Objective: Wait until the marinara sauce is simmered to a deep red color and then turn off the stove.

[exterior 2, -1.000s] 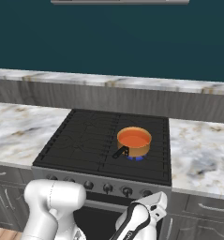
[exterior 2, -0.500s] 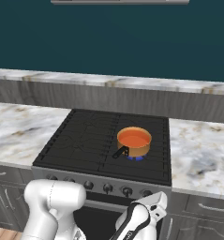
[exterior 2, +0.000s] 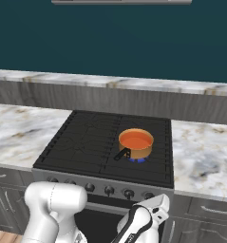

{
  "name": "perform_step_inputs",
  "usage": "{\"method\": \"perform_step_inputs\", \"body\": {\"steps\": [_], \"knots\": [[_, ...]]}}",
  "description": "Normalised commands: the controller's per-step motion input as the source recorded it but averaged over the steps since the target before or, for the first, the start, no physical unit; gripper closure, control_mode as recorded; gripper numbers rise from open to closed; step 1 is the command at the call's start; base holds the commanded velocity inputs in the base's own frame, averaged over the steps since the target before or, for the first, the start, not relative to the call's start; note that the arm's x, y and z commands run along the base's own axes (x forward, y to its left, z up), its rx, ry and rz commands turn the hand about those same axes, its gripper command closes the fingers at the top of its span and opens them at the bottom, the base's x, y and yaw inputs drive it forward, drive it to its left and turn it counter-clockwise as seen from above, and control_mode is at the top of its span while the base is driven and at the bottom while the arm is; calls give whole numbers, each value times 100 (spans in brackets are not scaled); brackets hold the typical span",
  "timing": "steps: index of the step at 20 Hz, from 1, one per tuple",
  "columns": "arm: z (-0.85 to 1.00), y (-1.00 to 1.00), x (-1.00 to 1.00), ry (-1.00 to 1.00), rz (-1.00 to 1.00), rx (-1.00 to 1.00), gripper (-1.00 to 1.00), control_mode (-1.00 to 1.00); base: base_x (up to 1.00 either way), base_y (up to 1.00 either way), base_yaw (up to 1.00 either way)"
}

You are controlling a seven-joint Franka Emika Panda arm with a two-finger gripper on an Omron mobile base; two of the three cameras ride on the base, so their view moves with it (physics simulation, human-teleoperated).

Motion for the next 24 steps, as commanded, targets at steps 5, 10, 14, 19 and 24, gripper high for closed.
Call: {"method": "perform_step_inputs", "body": {"steps": [5,10,14,19,24], "knots": [[0,0,0,0,0,0,100,-100,0,0,0],[0,0,0,0,0,0,100,-100,0,0,0],[0,0,0,0,0,0,100,-100,0,0,0],[0,0,0,0,0,0,100,-100,0,0,0],[0,0,0,0,0,0,100,-100,0,0,0]]}}
